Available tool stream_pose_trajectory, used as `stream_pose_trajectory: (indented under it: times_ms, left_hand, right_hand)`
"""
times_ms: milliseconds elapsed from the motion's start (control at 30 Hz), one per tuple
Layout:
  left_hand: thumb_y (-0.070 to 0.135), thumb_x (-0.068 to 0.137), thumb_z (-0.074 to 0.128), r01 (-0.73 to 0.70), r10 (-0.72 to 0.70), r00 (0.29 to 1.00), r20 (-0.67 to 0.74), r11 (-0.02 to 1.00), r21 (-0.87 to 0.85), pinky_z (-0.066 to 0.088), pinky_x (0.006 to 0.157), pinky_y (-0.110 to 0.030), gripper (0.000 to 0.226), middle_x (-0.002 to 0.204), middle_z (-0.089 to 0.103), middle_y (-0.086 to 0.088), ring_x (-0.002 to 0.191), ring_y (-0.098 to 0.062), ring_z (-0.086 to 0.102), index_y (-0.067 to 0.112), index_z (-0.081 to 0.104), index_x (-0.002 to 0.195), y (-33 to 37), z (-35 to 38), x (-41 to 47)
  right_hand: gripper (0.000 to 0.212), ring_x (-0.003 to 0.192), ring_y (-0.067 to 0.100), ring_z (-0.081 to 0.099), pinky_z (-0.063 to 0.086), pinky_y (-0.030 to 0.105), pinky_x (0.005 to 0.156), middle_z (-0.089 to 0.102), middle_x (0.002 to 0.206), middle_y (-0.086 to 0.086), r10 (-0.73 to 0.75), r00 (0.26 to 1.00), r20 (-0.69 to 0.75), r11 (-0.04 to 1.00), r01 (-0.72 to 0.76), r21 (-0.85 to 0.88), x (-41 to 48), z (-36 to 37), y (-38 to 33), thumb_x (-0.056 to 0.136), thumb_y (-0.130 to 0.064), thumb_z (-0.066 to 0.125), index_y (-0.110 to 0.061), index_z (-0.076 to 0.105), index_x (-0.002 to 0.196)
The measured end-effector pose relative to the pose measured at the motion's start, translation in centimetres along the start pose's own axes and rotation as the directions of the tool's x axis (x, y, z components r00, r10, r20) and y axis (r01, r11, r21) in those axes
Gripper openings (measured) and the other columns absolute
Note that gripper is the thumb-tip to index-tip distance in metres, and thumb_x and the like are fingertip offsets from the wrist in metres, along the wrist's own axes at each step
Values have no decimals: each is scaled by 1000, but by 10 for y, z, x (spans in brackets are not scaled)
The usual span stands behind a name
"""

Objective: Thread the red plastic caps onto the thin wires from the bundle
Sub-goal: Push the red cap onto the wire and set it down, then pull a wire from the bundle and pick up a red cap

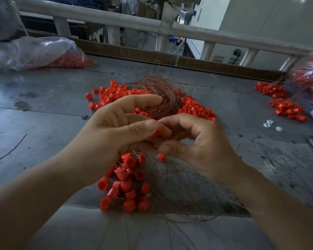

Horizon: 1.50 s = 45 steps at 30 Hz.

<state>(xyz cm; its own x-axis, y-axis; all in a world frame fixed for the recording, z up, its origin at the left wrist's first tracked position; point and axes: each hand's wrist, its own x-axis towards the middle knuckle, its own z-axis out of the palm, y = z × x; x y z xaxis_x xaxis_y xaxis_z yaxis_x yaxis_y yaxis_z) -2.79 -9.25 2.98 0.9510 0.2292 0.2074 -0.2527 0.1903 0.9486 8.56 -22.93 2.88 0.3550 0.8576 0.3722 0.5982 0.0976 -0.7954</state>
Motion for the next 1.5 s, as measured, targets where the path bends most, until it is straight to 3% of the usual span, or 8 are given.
stream_pose_trajectory:
  times_ms: [200, 433, 533, 633, 800, 1167, 1333, 1500]
  left_hand:
    - [-2, 60, 69, 2, -6, 998, -57, 998, -63, 56, 57, -25, 42, 80, 71, -14, 68, -23, 69, 15, 68, 99, 4, -6, 2]
    - [-2, 48, 79, -10, 22, 993, -114, 994, 113, 53, 54, -19, 32, 73, 70, -7, 63, -16, 68, 13, 73, 75, 7, -10, 4]
    - [2, 56, 67, 43, -4, 984, -176, 975, 216, 52, 52, -18, 14, 62, 68, -7, 60, -16, 68, 11, 71, 65, 9, -15, 4]
    - [0, 49, 79, 89, -7, 978, -208, 917, 388, 54, 56, -18, 22, 65, 69, -8, 60, -15, 67, 13, 71, 65, 12, -23, 5]
    - [-11, 68, 65, 202, -83, 970, -230, 800, 564, 50, 61, -10, 29, 66, 71, -4, 61, -8, 66, 17, 72, 69, 9, -29, 5]
    - [2, 76, 67, 277, 50, 889, -455, 733, 622, 48, 67, -21, 25, 71, 69, 1, 67, -6, 61, 24, 71, 64, -5, -42, 14]
    - [5, 80, 65, 289, 247, 849, -466, 522, 803, 39, 67, -15, 24, 82, 66, 8, 75, -8, 58, 28, 64, 74, -9, -51, 20]
    - [3, 86, 54, 267, 295, 889, -351, 288, 920, 35, 87, -25, 38, 123, 56, -6, 110, -21, 52, 17, 59, 121, -20, -58, 28]
  right_hand:
    - [14, 73, -2, 63, 46, 9, 65, 66, 73, -20, -16, 999, -48, 1000, 16, -9, 0, -2, -1, 77, -19, 65, -32, 64, 84]
    - [18, 61, 2, 58, 44, 10, 56, 61, 63, -11, 38, 998, -46, 983, -46, -178, 2, -13, 0, 78, -13, 69, -28, 63, 71]
    - [18, 59, 4, 56, 44, 12, 53, 61, 62, -10, 54, 998, -43, 977, -62, -204, 0, -14, 0, 79, -12, 69, -27, 63, 69]
    - [17, 62, 9, 58, 49, 19, 56, 62, 63, -8, 103, 995, -12, 965, -103, -242, 1, -13, 3, 79, -16, 68, -28, 62, 68]
    - [9, 63, 1, 57, 44, 11, 56, 62, 64, -11, 180, 980, 84, 935, -144, -324, -1, -6, 8, 80, -17, 68, -20, 66, 72]
    - [5, 62, -7, 54, 41, 9, 58, 56, 58, -15, 229, 964, 138, 896, -153, -417, -3, -4, 8, 79, -24, 69, -23, 67, 75]
    - [15, 57, -5, 53, 39, 8, 52, 55, 54, -13, 234, 963, 134, 905, -165, -393, -2, -5, 7, 76, -38, 67, -23, 66, 71]
    - [36, 60, -2, 55, 42, 9, 54, 58, 58, -12, 209, 975, 74, 917, -170, -360, 0, -10, 7, 65, -57, 51, -25, 65, 69]
